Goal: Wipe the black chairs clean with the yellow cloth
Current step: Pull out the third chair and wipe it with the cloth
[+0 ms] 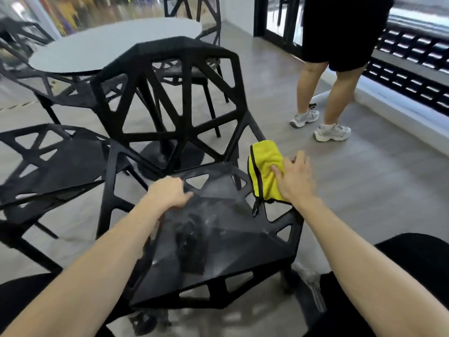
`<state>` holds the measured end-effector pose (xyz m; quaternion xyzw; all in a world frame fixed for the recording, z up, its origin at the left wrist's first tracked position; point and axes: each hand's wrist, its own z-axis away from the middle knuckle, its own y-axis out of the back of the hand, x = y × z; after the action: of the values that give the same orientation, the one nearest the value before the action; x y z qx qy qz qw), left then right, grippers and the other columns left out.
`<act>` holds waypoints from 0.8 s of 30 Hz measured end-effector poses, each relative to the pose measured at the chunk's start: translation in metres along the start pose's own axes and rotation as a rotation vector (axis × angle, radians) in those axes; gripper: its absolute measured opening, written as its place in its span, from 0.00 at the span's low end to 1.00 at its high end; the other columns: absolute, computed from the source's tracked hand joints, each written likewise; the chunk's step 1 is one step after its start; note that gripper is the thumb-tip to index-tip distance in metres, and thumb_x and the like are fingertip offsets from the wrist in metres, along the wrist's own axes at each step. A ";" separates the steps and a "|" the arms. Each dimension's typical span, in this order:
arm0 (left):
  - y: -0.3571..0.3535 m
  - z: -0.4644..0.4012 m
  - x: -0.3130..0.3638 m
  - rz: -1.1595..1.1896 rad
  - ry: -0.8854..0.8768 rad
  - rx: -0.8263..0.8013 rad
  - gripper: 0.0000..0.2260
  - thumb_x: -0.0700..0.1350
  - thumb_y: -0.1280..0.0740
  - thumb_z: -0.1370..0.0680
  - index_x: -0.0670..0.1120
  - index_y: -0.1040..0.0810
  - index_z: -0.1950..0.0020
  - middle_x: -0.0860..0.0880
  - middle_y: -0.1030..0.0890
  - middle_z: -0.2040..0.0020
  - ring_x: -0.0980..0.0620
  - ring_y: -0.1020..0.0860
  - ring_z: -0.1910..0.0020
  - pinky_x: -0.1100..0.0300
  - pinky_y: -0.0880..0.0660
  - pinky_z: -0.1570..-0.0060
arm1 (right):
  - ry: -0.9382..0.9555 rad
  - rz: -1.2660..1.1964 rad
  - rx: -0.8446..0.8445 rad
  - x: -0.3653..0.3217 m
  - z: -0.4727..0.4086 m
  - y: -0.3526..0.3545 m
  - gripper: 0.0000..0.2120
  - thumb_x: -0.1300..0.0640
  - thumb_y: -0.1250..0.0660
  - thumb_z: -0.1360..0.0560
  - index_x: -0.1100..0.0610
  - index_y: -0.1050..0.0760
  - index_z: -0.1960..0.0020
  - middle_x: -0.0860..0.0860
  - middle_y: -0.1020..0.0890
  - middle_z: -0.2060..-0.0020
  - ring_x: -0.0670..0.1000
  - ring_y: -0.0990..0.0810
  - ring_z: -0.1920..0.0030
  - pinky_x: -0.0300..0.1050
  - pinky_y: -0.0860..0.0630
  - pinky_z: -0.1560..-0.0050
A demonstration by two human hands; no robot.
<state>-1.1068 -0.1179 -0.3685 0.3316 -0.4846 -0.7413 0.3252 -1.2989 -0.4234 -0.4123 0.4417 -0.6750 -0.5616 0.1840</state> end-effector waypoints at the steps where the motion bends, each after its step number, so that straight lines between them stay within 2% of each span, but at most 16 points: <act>1: 0.016 -0.009 0.011 0.062 -0.038 0.094 0.22 0.67 0.37 0.18 0.49 0.20 0.43 0.46 0.16 0.45 0.42 0.17 0.46 0.49 0.19 0.49 | 0.011 0.006 0.008 -0.007 -0.004 -0.001 0.24 0.41 0.38 0.16 0.63 0.22 0.41 0.62 0.26 0.45 0.66 0.24 0.46 0.61 0.23 0.47; 4: 0.058 -0.044 0.035 0.211 -0.144 0.286 0.18 0.61 0.36 0.18 0.50 0.21 0.37 0.45 0.18 0.40 0.42 0.20 0.40 0.46 0.20 0.43 | -0.053 -0.139 0.009 -0.030 -0.025 -0.003 0.24 0.50 0.35 0.15 0.62 0.32 0.26 0.63 0.21 0.42 0.67 0.20 0.47 0.60 0.23 0.50; 5: 0.071 -0.057 0.042 0.238 -0.182 0.319 0.19 0.59 0.35 0.17 0.49 0.23 0.33 0.45 0.20 0.38 0.41 0.22 0.37 0.44 0.21 0.39 | -0.039 -0.173 0.025 -0.035 -0.035 -0.005 0.21 0.52 0.35 0.15 0.62 0.33 0.27 0.63 0.20 0.44 0.67 0.19 0.47 0.59 0.23 0.51; 8: 0.108 -0.100 0.057 0.286 -0.254 0.383 0.25 0.56 0.35 0.15 0.45 0.30 0.21 0.41 0.27 0.27 0.38 0.29 0.27 0.42 0.28 0.28 | 0.000 -0.227 0.065 -0.052 -0.064 -0.013 0.09 0.56 0.42 0.13 0.60 0.29 0.38 0.61 0.19 0.49 0.67 0.18 0.50 0.57 0.27 0.55; 10: 0.123 -0.132 0.060 0.342 -0.233 0.336 0.27 0.56 0.38 0.13 0.44 0.35 0.17 0.41 0.30 0.22 0.39 0.32 0.22 0.43 0.32 0.24 | -0.007 -0.285 0.069 -0.068 -0.079 -0.012 0.12 0.53 0.43 0.12 0.60 0.29 0.37 0.59 0.21 0.47 0.65 0.19 0.49 0.56 0.29 0.55; 12: 0.124 -0.159 0.061 0.428 -0.203 0.208 0.22 0.57 0.44 0.11 0.45 0.30 0.22 0.40 0.26 0.24 0.38 0.28 0.25 0.44 0.31 0.27 | -0.004 -0.272 0.041 -0.076 -0.074 -0.009 0.21 0.43 0.40 0.14 0.60 0.31 0.34 0.57 0.22 0.47 0.60 0.20 0.50 0.56 0.26 0.54; 13: 0.120 -0.167 0.061 0.463 -0.185 0.152 0.20 0.57 0.48 0.10 0.47 0.25 0.29 0.41 0.21 0.30 0.38 0.24 0.31 0.45 0.28 0.32 | -0.019 -0.257 0.008 -0.071 -0.066 -0.008 0.25 0.40 0.38 0.15 0.61 0.30 0.34 0.58 0.22 0.47 0.61 0.20 0.50 0.56 0.25 0.55; 15: 0.107 -0.179 0.061 0.509 -0.163 0.156 0.20 0.59 0.52 0.11 0.52 0.24 0.44 0.45 0.15 0.44 0.40 0.20 0.45 0.44 0.25 0.40 | -0.074 -0.187 -0.044 -0.053 -0.039 -0.005 0.24 0.38 0.37 0.17 0.59 0.30 0.39 0.59 0.20 0.49 0.65 0.18 0.51 0.56 0.26 0.58; 16: 0.100 -0.182 0.062 0.535 -0.160 0.189 0.20 0.59 0.52 0.11 0.52 0.25 0.48 0.47 0.15 0.49 0.41 0.20 0.48 0.43 0.24 0.42 | -0.106 -0.148 -0.062 -0.046 -0.029 -0.003 0.23 0.37 0.39 0.17 0.58 0.30 0.43 0.59 0.19 0.51 0.67 0.17 0.52 0.56 0.27 0.60; 18: 0.092 -0.185 0.064 0.543 -0.158 0.244 0.19 0.58 0.51 0.11 0.52 0.25 0.49 0.48 0.17 0.52 0.40 0.20 0.49 0.43 0.25 0.44 | -0.155 -0.111 -0.103 -0.045 -0.049 -0.003 0.24 0.36 0.41 0.16 0.59 0.29 0.45 0.61 0.18 0.54 0.67 0.17 0.52 0.55 0.30 0.60; 21: 0.088 -0.192 0.062 0.534 -0.171 0.252 0.20 0.59 0.51 0.11 0.52 0.24 0.48 0.48 0.16 0.51 0.40 0.20 0.49 0.41 0.24 0.43 | -0.103 -0.176 -0.201 -0.082 -0.125 -0.002 0.25 0.40 0.43 0.13 0.63 0.26 0.42 0.65 0.18 0.49 0.68 0.19 0.47 0.55 0.32 0.55; 24: 0.090 -0.194 0.060 0.542 -0.179 0.235 0.21 0.61 0.51 0.12 0.53 0.23 0.49 0.49 0.15 0.51 0.41 0.19 0.48 0.41 0.23 0.43 | -0.084 -0.304 -0.169 -0.097 -0.157 0.001 0.22 0.43 0.43 0.12 0.63 0.27 0.41 0.65 0.18 0.51 0.67 0.20 0.49 0.52 0.34 0.57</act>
<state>-0.9702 -0.2919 -0.3552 0.1588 -0.6645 -0.5927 0.4265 -1.1302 -0.4392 -0.3406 0.4977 -0.5582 -0.6555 0.1051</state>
